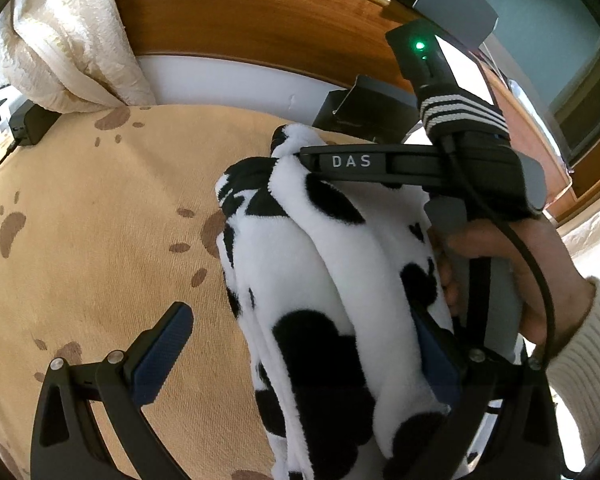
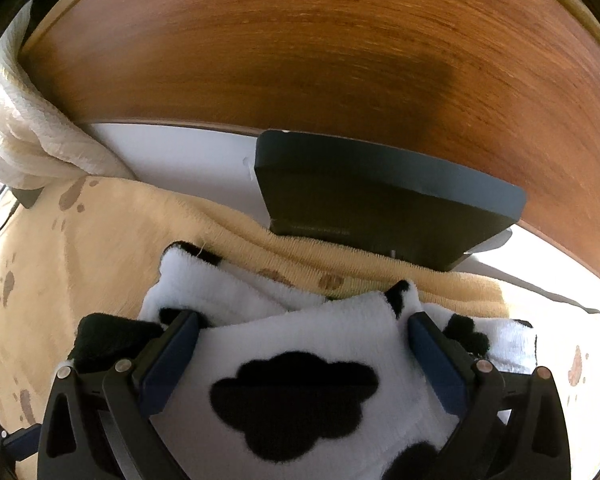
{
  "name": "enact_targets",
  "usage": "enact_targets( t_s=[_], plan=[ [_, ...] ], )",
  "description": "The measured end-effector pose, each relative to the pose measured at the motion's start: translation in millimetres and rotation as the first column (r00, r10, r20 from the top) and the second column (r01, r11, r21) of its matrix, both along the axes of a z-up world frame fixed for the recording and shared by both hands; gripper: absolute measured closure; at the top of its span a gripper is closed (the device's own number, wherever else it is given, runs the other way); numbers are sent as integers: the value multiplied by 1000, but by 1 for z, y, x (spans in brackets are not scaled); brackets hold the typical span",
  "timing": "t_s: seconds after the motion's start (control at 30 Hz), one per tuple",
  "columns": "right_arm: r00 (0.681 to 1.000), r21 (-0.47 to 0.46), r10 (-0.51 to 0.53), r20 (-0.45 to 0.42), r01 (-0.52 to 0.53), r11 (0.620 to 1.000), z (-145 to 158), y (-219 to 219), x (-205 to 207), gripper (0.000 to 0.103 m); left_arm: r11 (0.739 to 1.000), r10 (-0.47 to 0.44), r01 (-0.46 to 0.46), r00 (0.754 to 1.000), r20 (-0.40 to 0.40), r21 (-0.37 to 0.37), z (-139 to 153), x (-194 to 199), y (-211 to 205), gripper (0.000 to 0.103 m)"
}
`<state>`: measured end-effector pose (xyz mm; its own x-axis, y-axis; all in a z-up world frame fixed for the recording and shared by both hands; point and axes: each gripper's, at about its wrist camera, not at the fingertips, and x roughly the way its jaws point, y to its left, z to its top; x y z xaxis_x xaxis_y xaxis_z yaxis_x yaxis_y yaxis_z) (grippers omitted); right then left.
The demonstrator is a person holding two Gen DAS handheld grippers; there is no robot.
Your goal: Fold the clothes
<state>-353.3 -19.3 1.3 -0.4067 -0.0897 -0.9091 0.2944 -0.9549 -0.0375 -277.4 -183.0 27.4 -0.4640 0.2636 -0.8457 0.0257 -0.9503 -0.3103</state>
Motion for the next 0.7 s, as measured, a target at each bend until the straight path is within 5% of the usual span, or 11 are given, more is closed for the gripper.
enact_targets(
  t_s=[0.5,0.6,0.7],
  plan=[
    [1000,-42,0,-2,0,999,7,34,-5,0,999,-24,23,999,39,48,-12,-4,-6,0],
    [1000,-91,14,-12,-15,996,31,52,1,0,995,-32,26,997,64,98,-17,-5,-14,0],
    [988,-130,25,-149,-45,990,79,84,31,0,991,-35,22,995,92,135,-20,-7,-20,0]
  ],
)
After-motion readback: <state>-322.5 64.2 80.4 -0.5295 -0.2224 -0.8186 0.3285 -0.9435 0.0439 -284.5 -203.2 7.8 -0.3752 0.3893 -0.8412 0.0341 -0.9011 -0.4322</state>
